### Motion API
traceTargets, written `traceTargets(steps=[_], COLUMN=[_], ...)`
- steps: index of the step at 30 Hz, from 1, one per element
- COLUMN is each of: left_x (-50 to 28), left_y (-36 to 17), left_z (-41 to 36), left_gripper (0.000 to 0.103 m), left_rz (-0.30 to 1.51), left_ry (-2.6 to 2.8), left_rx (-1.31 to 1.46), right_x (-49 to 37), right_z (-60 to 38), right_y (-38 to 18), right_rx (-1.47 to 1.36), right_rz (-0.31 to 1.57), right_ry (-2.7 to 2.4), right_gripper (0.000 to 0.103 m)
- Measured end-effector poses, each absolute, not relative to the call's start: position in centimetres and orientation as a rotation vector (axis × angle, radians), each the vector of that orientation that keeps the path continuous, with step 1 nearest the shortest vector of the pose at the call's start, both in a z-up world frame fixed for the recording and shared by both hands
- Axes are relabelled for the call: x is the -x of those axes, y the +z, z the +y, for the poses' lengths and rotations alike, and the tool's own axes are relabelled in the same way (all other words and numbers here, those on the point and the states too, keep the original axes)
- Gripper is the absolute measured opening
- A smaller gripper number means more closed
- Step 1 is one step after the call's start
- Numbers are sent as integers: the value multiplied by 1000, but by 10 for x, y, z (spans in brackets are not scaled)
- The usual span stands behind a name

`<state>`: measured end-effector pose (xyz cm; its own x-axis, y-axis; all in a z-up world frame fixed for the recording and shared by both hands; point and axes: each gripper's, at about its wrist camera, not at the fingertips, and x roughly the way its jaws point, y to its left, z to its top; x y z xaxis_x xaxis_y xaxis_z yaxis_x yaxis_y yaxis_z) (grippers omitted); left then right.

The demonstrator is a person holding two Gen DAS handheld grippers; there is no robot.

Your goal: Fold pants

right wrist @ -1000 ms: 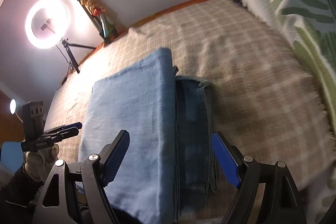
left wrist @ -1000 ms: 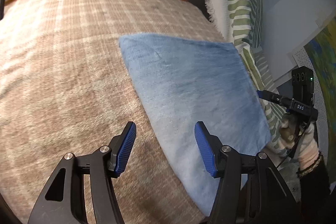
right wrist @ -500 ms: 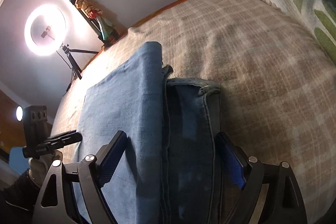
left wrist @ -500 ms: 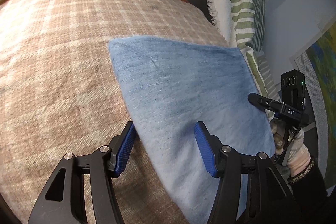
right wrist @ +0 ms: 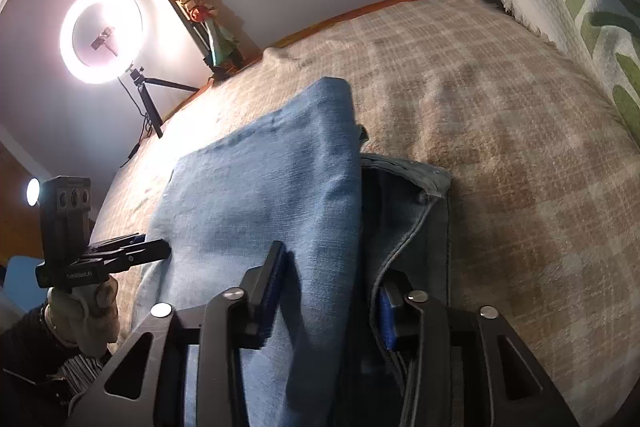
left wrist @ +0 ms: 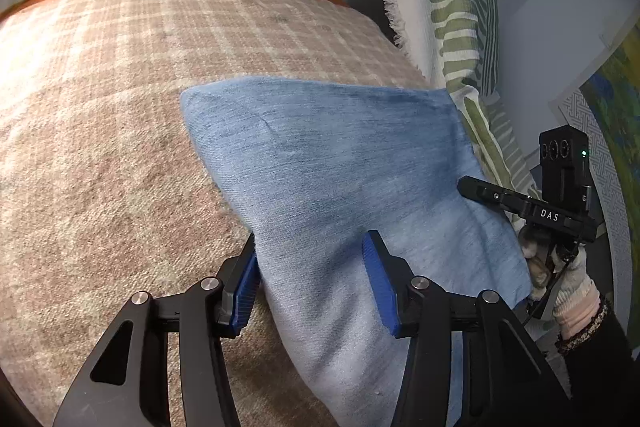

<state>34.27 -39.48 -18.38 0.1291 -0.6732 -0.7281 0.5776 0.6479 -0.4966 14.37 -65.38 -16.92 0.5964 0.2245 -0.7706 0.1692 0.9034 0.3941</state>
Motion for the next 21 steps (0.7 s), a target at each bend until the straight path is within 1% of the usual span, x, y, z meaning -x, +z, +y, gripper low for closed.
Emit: traceTargets(steps=[1,2,5,6,7,8,9,10,11,12,13,14,16,21], left_x=[-344,-346,-347,-347,-347,-346,-345,-344,-343,-342,-341,-338,-334,-319], left_y=[-185,-187,-188,-188,-188,-188,-188,-188,-187,-186,-184,-180,-171,-146], left_z=[-394,-395,-397,-398,-400,-402,-403,-404,-405,-406,-407,-408,-406,-402], left_gripper=[49,52,54,54,55,55,55,49,41,38,31,23,17,14], left_rz=[1125,1131,1122,1118,1116,1114,1112,1109,1106,1099,1090,1075,1042,938], left_ry=[-908,-905,-906,-906,-902,-899,-903,-905,-905,-905,-904,-906,-914,-950], left_rx=[105,116,127,134,141,144,142,135,128,116,102,92,77,15], right_x=[-145,-147,-148,-149,-149,-150,-150,-151,-150,-149,-148,-147,-146,-140], right_z=[-657,-661,-665,-664,-664,-664,-663,-660,-656,-654,-650,-645,-634,-612], right_y=[-171,-174,-178,-179,-179,-181,-182,-181,-179,-176,-173,-168,-159,-132], right_rx=[-460,-472,-497,-493,-500,-532,-549,-537,-513,-496,-476,-448,-389,-296], right_rz=[950,971,956,949,946,941,946,943,941,938,937,935,934,900], right_ry=[8,-12,0,3,13,43,47,36,30,19,5,-14,-45,-99], right_gripper=[78,83,83,77,59,53,50,45,43,37,32,30,24,20])
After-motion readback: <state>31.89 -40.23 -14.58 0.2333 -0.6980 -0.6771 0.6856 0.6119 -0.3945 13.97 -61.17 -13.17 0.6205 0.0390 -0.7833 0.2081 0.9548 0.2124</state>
